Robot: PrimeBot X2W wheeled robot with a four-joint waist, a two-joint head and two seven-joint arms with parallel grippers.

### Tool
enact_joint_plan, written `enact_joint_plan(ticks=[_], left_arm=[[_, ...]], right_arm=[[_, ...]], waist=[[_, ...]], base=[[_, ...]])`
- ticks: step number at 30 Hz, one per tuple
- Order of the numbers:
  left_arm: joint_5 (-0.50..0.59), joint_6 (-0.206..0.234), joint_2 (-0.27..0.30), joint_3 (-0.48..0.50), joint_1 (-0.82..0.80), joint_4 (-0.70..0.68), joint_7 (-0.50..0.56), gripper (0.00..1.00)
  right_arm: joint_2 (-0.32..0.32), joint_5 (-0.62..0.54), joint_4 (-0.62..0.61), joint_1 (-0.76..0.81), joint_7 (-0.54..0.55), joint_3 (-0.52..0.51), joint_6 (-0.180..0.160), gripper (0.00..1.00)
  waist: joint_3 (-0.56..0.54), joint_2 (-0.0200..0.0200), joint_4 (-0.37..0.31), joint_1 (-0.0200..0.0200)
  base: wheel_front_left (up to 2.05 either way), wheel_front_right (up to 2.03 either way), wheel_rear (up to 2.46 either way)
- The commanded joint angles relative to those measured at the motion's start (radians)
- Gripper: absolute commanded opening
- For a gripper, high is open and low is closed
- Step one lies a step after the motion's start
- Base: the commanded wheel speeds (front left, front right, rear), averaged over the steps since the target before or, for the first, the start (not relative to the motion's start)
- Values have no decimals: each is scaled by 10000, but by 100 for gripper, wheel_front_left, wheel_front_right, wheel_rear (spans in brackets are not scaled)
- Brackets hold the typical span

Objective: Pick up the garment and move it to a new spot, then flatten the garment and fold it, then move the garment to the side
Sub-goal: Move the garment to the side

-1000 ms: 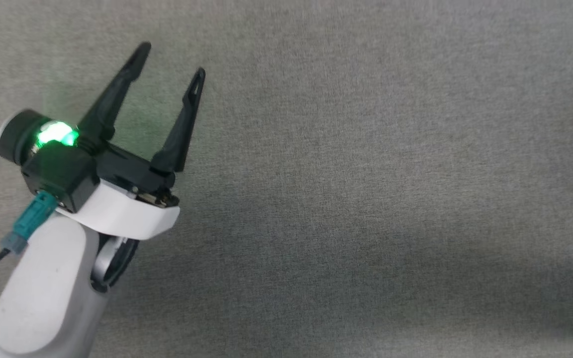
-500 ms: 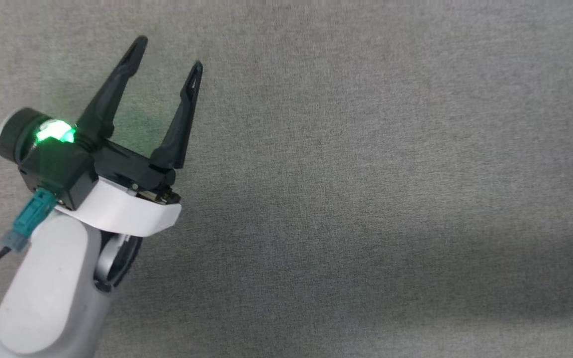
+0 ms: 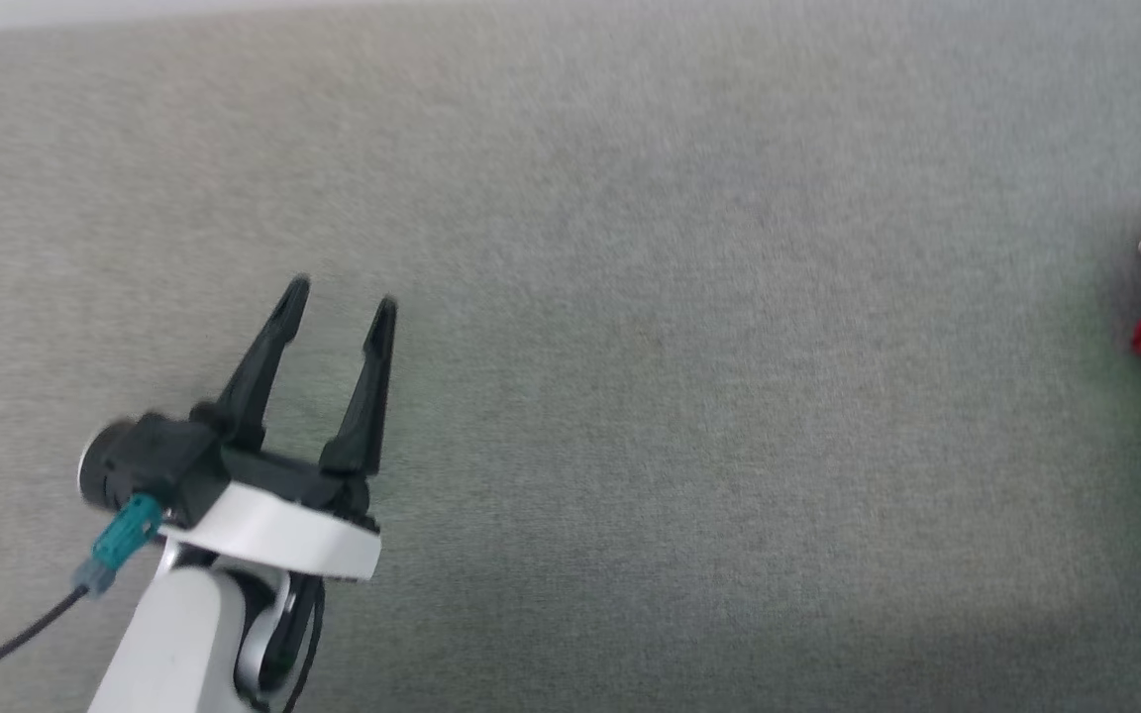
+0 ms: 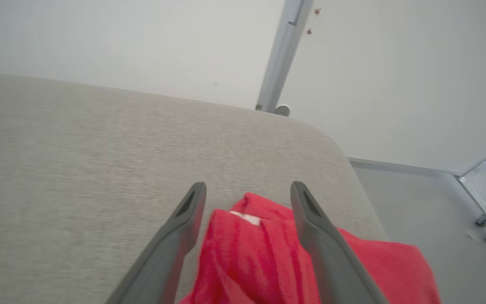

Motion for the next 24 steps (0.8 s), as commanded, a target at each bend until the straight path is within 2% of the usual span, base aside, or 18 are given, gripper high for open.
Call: enact_joint_plan(ticks=[1, 5, 6, 16, 24], left_arm=[[-50, 16, -79, 182, 364, 58, -50, 100], [-54, 16, -188, 597, 1071, 203, -52, 100], [-54, 16, -188, 597, 1071, 203, -52, 100], [-167, 16, -254, 1393, 2333, 442, -50, 100], [-215, 16, -318, 1770, 3088, 416, -50, 100]], right_arm=[[200, 89, -281, 345, -134, 268, -22, 100], [733, 185, -761, 1042, -325, 787, -22, 100], [733, 185, -761, 1042, -325, 787, -22, 100], [2174, 135, -1218, 2267, -1058, 1311, -22, 100], [2740, 36, -1907, 3247, -1459, 1064, -22, 100]], waist=[[-705, 0, 413, 0], [-1209, 0, 641, 0], [-1209, 0, 641, 0], [-2111, 0, 897, 0], [-2686, 0, 896, 0]], base=[[0, 0, 0], [0, 0, 0], [0, 0, 0], [0, 0, 0], [0, 0, 0]])
